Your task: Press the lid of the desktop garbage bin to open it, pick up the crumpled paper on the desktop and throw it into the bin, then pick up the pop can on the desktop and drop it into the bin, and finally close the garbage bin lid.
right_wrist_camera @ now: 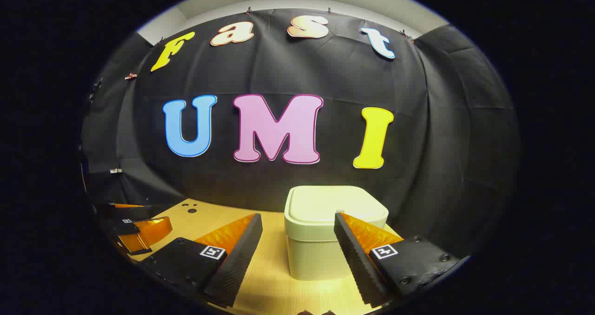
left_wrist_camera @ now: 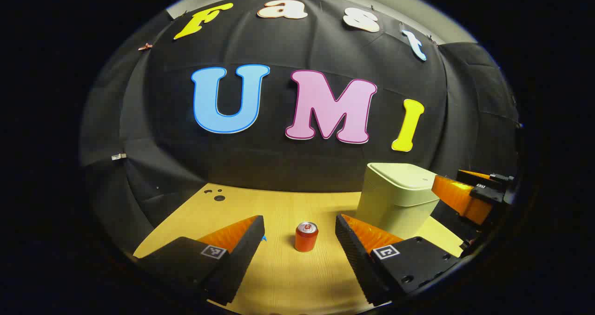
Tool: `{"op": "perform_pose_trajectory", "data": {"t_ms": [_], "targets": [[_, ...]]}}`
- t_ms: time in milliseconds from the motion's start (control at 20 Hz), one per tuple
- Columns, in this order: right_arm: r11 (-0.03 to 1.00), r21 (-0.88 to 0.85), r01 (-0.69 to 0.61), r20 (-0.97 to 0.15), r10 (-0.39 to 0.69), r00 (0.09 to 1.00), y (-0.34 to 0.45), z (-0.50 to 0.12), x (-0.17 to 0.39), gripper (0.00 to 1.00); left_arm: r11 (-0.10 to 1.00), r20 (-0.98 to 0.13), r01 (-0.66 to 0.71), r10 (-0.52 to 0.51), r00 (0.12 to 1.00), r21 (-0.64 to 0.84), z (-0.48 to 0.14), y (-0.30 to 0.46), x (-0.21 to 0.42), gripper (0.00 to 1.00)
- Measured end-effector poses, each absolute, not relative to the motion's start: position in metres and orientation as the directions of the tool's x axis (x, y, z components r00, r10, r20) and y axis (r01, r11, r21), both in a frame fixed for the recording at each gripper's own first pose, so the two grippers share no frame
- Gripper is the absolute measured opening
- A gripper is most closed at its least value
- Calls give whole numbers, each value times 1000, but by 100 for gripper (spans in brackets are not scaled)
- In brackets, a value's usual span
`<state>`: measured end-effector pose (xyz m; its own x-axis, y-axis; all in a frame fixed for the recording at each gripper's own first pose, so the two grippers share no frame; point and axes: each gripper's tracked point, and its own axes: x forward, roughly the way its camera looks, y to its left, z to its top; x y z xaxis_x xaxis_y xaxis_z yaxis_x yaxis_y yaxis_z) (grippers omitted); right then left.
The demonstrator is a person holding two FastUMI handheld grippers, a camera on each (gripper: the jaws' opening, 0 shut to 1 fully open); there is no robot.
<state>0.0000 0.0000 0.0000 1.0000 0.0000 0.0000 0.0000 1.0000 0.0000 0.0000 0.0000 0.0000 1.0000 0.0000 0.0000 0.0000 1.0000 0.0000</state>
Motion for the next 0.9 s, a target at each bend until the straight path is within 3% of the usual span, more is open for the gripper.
{"op": "perform_pose_trajectory", "data": {"t_ms": [900], "targets": [[1000,5,-4,-80,4,997,-3,-24,-3,98,1000,-47,-2,4,999,30,-17,-5,2,98]]}}
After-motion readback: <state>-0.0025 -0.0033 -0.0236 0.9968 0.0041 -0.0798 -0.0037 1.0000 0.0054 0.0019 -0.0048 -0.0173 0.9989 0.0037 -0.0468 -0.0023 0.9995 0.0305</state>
